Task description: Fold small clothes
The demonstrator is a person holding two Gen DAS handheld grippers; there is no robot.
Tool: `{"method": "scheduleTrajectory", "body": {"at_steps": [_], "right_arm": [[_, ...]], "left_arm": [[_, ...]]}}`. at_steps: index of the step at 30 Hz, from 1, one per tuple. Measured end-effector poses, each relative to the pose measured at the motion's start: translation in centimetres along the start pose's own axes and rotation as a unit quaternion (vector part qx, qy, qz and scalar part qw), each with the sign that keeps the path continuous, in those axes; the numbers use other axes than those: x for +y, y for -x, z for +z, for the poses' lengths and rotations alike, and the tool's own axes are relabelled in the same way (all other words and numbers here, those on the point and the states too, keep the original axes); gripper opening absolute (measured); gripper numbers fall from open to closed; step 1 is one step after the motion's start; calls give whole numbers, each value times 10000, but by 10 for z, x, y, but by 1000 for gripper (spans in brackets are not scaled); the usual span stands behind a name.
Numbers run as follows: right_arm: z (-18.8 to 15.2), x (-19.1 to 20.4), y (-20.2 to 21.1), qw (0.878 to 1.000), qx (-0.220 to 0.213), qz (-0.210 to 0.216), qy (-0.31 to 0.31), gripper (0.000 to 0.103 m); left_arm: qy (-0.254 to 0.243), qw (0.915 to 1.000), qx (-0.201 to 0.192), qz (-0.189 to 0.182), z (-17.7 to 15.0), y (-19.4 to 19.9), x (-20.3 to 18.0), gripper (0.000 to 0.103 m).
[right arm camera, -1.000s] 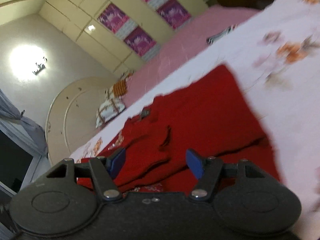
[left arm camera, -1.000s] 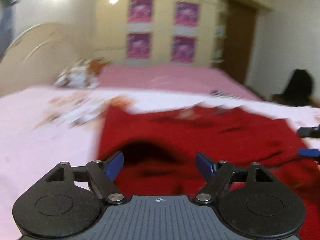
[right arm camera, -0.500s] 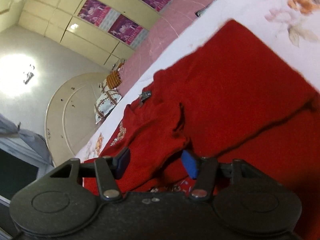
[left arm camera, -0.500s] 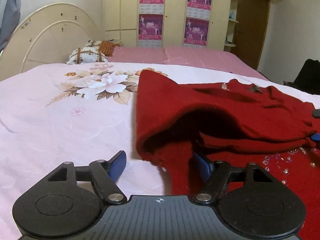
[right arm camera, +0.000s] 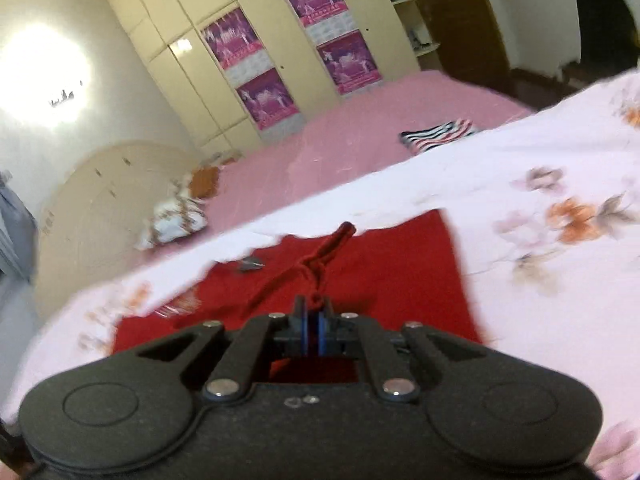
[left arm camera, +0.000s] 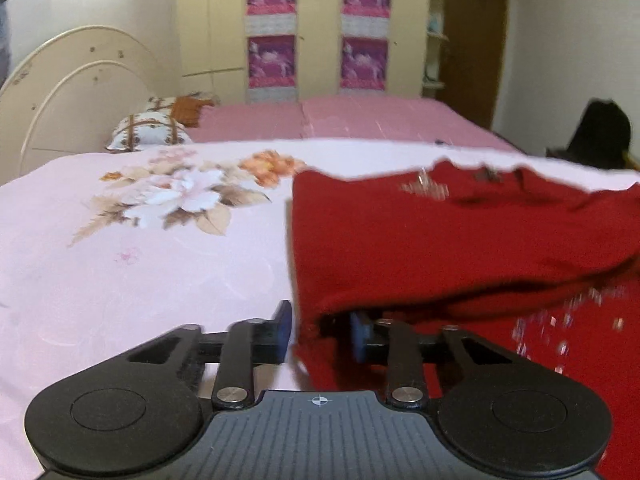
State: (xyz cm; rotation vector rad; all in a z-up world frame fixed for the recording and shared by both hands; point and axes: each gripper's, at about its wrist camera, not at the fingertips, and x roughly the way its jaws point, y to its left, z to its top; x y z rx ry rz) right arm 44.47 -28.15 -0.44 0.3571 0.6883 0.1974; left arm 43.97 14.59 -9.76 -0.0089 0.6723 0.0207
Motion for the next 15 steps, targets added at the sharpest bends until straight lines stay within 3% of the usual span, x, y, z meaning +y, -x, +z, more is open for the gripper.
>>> {"method": "scheduleTrajectory", "body": {"at_steps": [4,8,9,10,11,12,15], "right_arm": [[-8,-20,-23,9983,545,-151,-136,6],[-13,-28,-19,9977,434,11,-527,26],[-14,-29,-22,9971,437,59,-628,26],[-13,-27,-25,9970,424,85,-642,20],[-12,-25,-25,9974,406,96,-590,6],[-10,-22,-22,9980,358,103,-504,6],[-3,-10,-5,9996,-23,254,-111,6]], "left_arm": [[75,10000,-24,8,-1,2,-2,22],[3,10000,10,-9,0,2,-2,22],[11,10000,20,-12,0,2,-2,22],[17,10000,14,-4,0,3,-2,22],[48,10000,-56,15,0,6,-2,12],[65,9999,-139,41,1,10,-1,5],[55,9999,-55,67,-3,9,0,5]]}}
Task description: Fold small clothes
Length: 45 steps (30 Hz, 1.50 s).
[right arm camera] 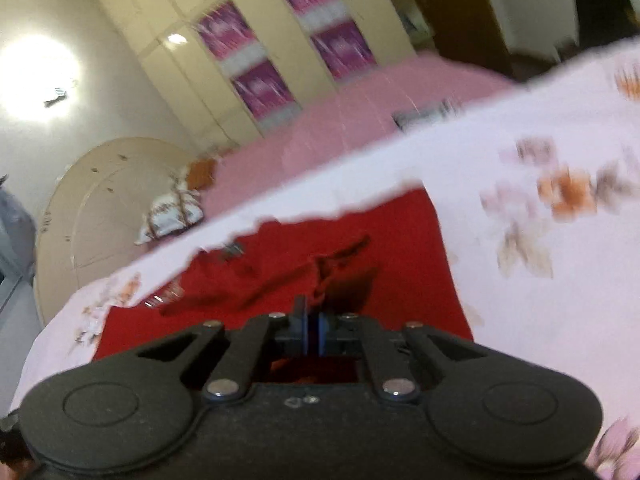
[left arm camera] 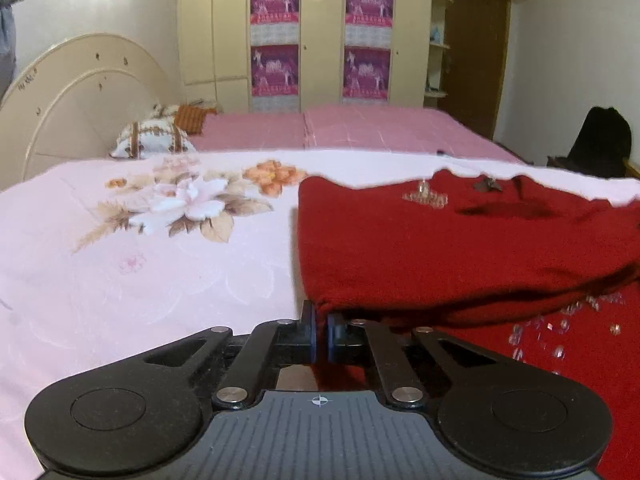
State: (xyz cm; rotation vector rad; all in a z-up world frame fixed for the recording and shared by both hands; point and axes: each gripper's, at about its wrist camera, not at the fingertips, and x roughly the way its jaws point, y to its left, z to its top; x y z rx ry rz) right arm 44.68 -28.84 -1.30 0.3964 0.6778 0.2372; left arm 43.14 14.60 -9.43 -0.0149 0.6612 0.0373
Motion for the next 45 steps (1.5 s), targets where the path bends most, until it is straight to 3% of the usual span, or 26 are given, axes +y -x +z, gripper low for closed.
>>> {"method": "scheduleTrajectory", "body": {"at_steps": [2,4,5,7,8,9,12,14,17,20,21,22,25,27,29,31,34,36,39,40,42,45], "right_arm": [[-2,0,-4,9997,99,-166,173,6],[-7,-7,-24,9965,489,-620,277,8],[-9,-13,-29,9959,600,-649,211,8],[-6,-17,-17,9973,344,-648,61,25],[-4,-17,-5,9970,37,-764,68,31],[-1,-17,5,9968,-203,-765,99,32],[6,-11,10,9970,-344,-598,341,30],[3,6,-5,9973,-176,-355,623,29],[-14,45,-31,9906,91,-8,1366,28],[-38,81,-52,9723,382,171,2300,27],[-47,87,-56,9614,521,42,2702,26],[-55,86,-58,9487,550,-377,3090,26],[-38,57,-47,9578,403,-806,2729,26],[-18,47,-41,9721,315,-638,2237,31],[-9,51,-46,9770,171,-375,2093,31],[-5,66,-60,9737,262,-340,2238,29],[-13,85,-91,9637,529,-194,2611,26],[-18,84,-106,9555,557,-570,2842,25],[-5,68,-98,9637,380,-1013,2442,30],[-3,63,-94,9669,323,-908,2362,31],[-3,65,-97,9704,336,-597,2317,31],[-18,76,-105,9532,337,-514,2961,33]], "left_arm": [[-55,10000,39,6,-3,-3,0,5],[-118,9999,118,31,-1,-2,-1,6],[-232,9996,158,45,0,1,-1,13],[-365,9991,137,165,0,15,3,54],[-343,9990,-61,264,1,28,7,83],[-294,9986,-268,336,3,38,10,89],[-171,9977,-622,203,19,47,-2,89],[-217,9965,-761,-283,29,36,-29,89],[-162,9946,-573,-847,33,5,-71,88],[-376,9956,83,-852,17,-23,-97,88],[-660,9950,-65,-745,10,-19,-101,88],[-661,9950,-46,-750,8,-15,-98,88],[-669,9956,-90,-648,11,-1,-79,88],[-467,9949,-356,-820,27,1,-70,88],[-327,9943,-406,-926,45,-11,-71,88],[-474,9937,-380,-944,60,-30,-83,88],[-654,9938,116,-887,60,-73,-95,88],[-341,9963,166,-770,55,-77,-86,94],[-180,9977,-106,-652,62,-58,-76,94],[-205,9971,-142,-722,66,-60,-76,94],[-394,9980,-134,-472,70,-71,-83,94],[-376,9990,109,-192,63,-93,-71,95]]}}
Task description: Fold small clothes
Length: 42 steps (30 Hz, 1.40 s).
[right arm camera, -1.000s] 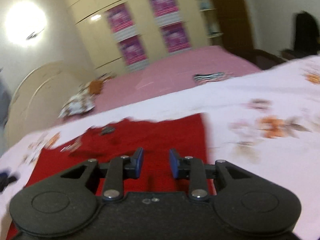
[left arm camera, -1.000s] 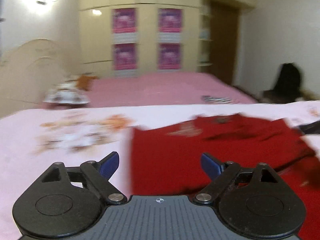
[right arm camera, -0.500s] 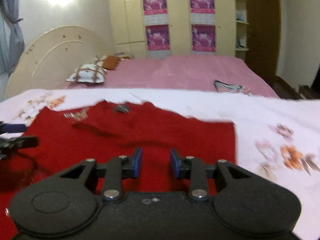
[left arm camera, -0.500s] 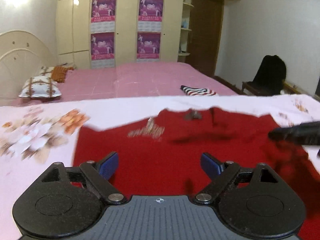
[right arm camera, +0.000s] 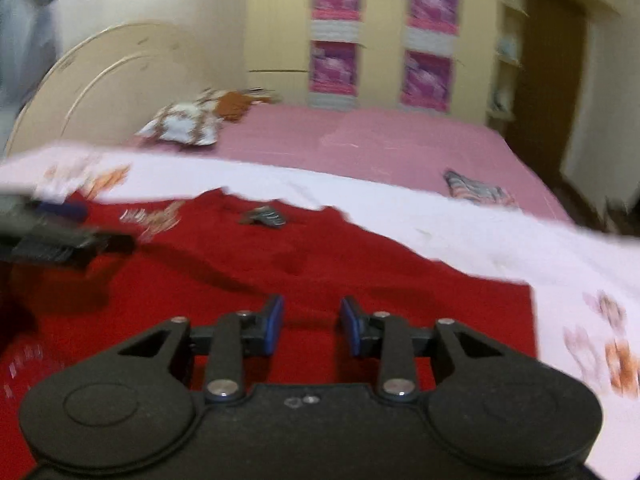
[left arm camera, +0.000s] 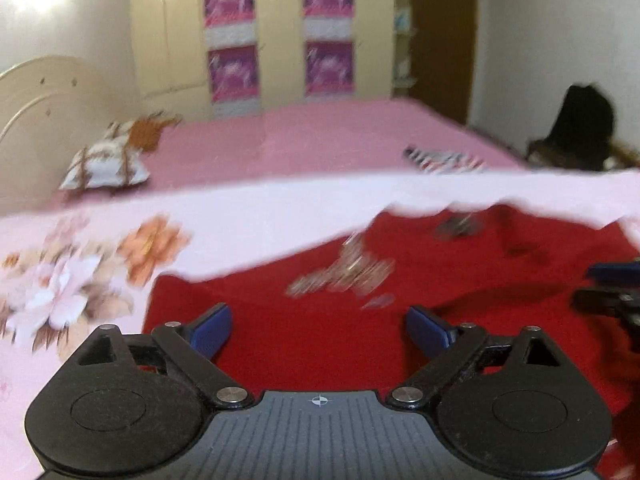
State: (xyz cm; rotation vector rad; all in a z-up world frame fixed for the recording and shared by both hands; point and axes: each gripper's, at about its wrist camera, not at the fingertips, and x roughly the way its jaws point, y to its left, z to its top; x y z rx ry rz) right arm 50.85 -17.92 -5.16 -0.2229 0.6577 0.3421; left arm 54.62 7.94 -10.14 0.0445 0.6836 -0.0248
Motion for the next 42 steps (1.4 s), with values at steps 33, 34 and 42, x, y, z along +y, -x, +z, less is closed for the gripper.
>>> {"method": "scheduleTrajectory", "body": {"at_steps": [33,34,42], "right_arm": [[-48,-58,62,9978,139,-633,-108,50],[-47,-54,59,9975,133,-692,-24,51],[-59,-74,132,9923,-30,-111,-1237,49]], "left_arm": [[-51,9997,111,-200,-41,67,-11,101],[-66,9998,129,-164,-40,69,-14,101],[-120,9998,-88,-108,-75,147,9,101]]}}
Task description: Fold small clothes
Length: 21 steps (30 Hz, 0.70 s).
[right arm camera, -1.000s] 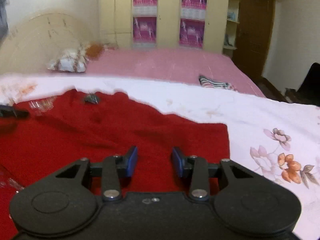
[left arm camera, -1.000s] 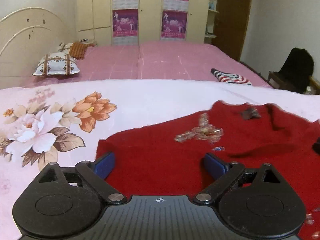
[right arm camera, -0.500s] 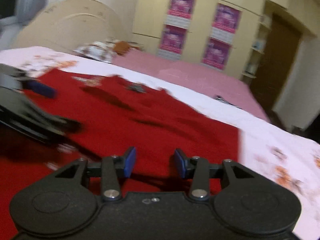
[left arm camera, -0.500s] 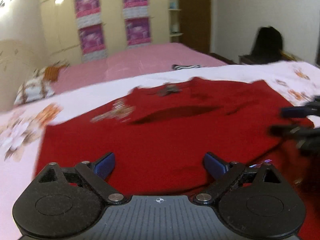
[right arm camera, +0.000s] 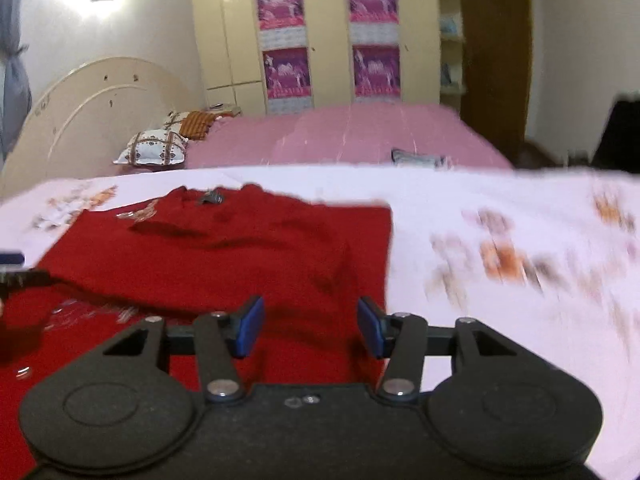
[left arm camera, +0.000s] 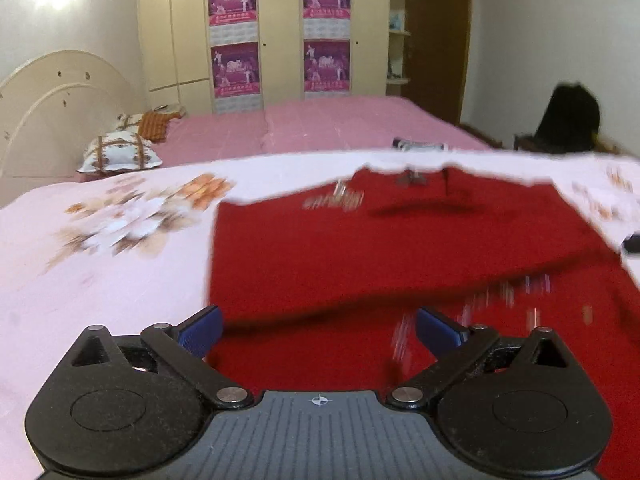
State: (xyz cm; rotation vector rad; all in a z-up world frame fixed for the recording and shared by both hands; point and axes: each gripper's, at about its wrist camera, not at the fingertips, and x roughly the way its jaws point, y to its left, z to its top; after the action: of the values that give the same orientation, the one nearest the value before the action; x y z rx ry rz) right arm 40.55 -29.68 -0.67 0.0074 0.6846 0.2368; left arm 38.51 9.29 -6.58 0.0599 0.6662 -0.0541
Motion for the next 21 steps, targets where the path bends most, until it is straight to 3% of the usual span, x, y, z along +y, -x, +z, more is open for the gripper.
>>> {"method": "scheduleTrajectory", "body": {"at_steps": [3,9,21], "right_arm": [[-28,-19,38,9986,182,197,-461,46],[-85,-33,93,9940,484,43,-975,45],[-133,0,154,9907,591,84,-1226,46]], "left_arm": [[54,9997,224,45,-36,32,11,101],[56,9990,424,158,-85,76,15,101],[223,9990,392,54,-118,143,-1,101]]}}
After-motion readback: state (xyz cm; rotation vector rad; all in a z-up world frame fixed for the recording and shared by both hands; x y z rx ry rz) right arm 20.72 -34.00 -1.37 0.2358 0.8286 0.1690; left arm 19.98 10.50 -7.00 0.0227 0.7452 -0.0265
